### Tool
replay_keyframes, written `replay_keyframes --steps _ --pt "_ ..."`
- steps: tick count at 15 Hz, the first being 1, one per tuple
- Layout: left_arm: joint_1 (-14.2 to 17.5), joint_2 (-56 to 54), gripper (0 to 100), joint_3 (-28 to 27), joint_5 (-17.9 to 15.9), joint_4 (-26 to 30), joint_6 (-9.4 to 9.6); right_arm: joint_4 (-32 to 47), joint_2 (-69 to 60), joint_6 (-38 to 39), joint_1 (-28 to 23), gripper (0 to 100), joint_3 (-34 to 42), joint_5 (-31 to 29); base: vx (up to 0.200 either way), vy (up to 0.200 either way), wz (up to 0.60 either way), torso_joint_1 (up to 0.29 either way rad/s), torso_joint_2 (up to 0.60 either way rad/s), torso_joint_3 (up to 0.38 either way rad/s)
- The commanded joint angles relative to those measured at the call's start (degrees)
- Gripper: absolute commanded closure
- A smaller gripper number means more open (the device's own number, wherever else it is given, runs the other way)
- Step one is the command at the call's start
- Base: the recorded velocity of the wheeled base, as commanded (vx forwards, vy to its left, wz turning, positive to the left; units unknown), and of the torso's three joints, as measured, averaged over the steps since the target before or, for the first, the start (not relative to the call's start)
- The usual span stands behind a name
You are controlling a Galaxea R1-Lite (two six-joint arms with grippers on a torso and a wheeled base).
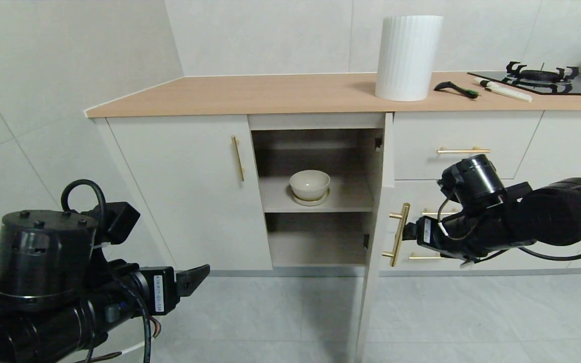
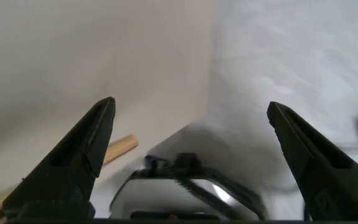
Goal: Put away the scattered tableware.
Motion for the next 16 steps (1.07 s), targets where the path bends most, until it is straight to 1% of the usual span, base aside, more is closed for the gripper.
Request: replay_keyframes --steps 1,2,4,6,10,13,16 --pt "0.0 0.1 0 -0.3 0.1 0.0 -0.04 0.2 5.2 -1.0 1.9 0 -5.9 0.1 0.000 0.000 0.00 0.000 0.00 0.000" --pt "0.0 0.0 0 -0.3 0.1 0.0 0.05 0.3 7.3 -1.0 2.1 0 -8.5 0.1 0.000 0.000 0.00 0.000 0.00 0.000" --pt "0.0 0.0 0 -0.3 0.1 0.0 0.05 0.3 9.0 -1.0 2.3 0 -9.9 0.1 0.000 0.000 0.00 0.000 0.00 0.000" --pt "0.0 0.1 0 -0.3 0.1 0.0 0.05 0.2 12.2 -1.1 3.0 0 -13.3 0.1 0.000 0.000 0.00 0.000 0.00 0.000" --pt "0.0 0.1 0 -0.3 0.2 0.0 0.05 -0.4 13.9 -0.8 3.6 0 -13.7 -0.1 0.000 0.000 0.00 0.000 0.00 0.000" --pt "0.0 0.0 0 -0.2 0.2 0.0 0.23 -2.4 13.9 -0.7 4.0 0 -13.6 -0.3 0.000 0.000 0.00 0.000 0.00 0.000" --pt "0.0 0.0 0 -0.2 0.2 0.0 0.23 -3.0 14.1 -0.5 4.3 0 -13.7 -0.3 0.200 0.000 0.00 0.001 0.00 0.001"
